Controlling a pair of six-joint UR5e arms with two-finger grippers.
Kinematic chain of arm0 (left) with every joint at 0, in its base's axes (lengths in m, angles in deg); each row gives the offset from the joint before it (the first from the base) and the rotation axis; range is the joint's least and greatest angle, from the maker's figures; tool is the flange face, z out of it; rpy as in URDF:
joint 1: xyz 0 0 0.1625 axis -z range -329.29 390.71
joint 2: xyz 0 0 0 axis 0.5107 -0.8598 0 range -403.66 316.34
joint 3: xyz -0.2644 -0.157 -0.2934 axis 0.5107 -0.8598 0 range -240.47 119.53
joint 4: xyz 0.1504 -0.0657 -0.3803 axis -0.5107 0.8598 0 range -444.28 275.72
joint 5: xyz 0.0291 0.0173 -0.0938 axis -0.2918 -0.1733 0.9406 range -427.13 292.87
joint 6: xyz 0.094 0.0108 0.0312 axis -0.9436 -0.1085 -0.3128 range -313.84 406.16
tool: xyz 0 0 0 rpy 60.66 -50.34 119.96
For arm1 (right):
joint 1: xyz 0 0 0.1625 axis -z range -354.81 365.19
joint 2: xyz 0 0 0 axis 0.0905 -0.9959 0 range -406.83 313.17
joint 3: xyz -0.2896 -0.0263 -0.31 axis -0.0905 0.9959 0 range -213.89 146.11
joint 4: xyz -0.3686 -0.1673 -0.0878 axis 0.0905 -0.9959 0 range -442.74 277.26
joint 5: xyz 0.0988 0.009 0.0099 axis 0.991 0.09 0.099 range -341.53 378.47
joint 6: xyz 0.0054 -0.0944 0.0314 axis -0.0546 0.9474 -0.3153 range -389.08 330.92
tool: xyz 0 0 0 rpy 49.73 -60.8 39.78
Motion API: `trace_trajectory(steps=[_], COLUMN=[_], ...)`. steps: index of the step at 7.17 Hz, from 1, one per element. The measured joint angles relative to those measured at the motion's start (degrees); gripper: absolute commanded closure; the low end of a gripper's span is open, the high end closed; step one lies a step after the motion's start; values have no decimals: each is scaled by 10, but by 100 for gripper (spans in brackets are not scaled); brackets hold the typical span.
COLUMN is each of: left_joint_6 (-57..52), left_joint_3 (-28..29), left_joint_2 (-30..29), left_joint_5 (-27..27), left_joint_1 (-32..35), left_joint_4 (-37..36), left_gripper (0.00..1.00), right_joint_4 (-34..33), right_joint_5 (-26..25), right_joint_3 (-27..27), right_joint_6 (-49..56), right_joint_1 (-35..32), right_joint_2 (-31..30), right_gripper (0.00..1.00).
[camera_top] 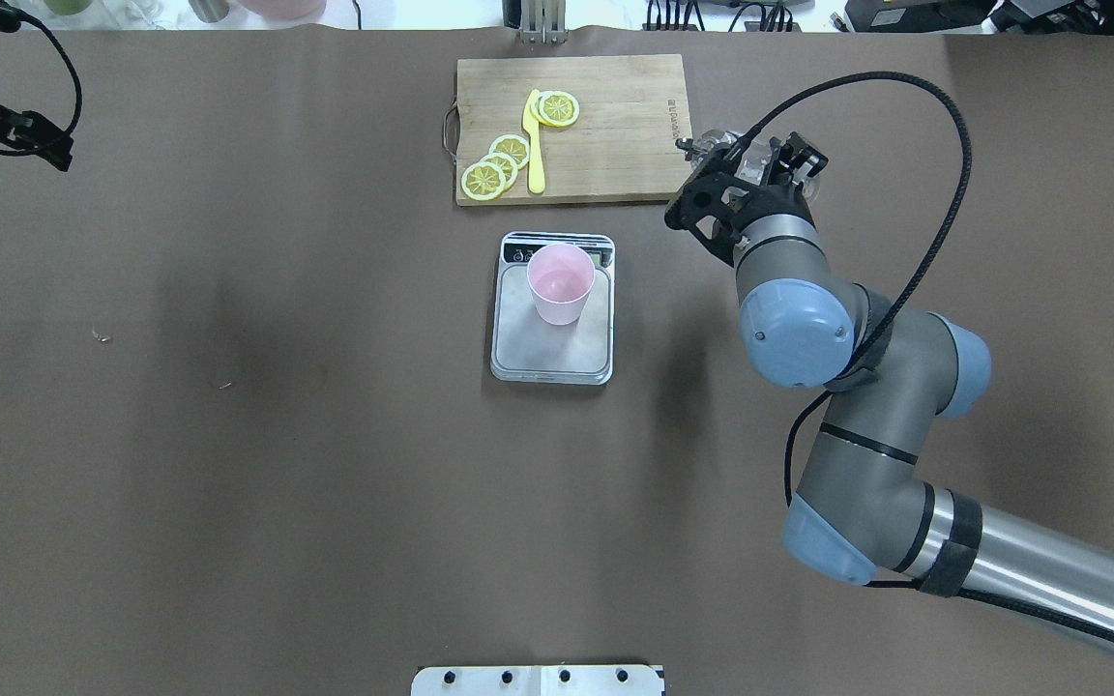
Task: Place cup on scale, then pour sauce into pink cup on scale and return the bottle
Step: 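Turn the dispenser upright and carry it back with the right gripper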
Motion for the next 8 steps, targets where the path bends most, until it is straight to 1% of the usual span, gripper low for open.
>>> trace_trajectory(steps=[1, 2, 4, 6, 8], left_joint_6=[0, 0, 0, -1, -2], left_joint_3=[-2, -2, -4, -4, -4], left_joint_2=[-1, -2, -2, -2, -2], left_joint_5=[0, 0, 0, 0, -1], left_joint_1=[0, 0, 0, 0, 0], left_joint_4=[0, 0, 0, 0, 0], left_gripper=[1, 1, 1, 1, 1], right_joint_4=[38, 91, 180, 258, 328], right_joint_5=[37, 75, 134, 161, 180], right_joint_3=[-2, 0, 11, 49, 100], right_joint_6=[-54, -102, -209, -296, -335], right_joint_1=[-16, -35, -59, -69, -77], right_joint_2=[-22, -47, -75, -79, -78], right_gripper=[100, 100, 100, 100, 100])
